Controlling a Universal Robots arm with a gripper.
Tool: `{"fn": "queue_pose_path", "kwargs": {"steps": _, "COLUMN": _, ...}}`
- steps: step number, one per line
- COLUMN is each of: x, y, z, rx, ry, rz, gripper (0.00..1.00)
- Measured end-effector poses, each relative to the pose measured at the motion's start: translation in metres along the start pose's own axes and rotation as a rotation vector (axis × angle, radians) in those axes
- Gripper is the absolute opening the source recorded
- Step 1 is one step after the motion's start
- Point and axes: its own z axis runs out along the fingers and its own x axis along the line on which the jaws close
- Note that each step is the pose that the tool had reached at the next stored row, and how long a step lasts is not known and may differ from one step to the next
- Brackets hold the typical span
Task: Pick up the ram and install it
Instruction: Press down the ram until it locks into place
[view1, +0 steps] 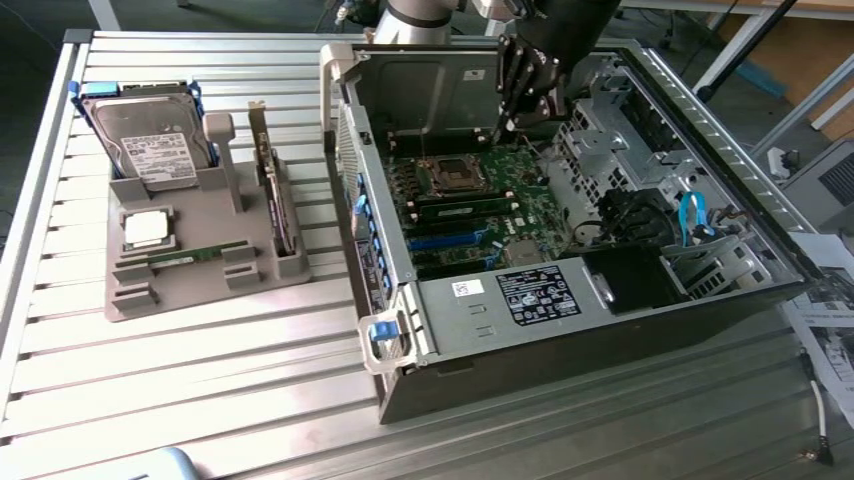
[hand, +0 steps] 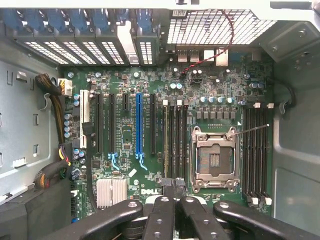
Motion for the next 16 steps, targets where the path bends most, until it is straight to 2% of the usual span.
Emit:
{"fn": "queue_pose_path", "kwargs": {"steps": 13, "x": 0.0000, "y": -0.0003, "z": 0.0000, "rx": 0.0001, "ry": 0.0001, "rz": 0.000, "gripper": 0.10}}
{"fn": "queue_pose_path", "kwargs": {"steps": 16, "x": 0.0000, "y": -0.0046, "z": -0.0001, "rx": 0.0001, "ry": 0.0000, "rz": 0.000, "gripper": 0.10}}
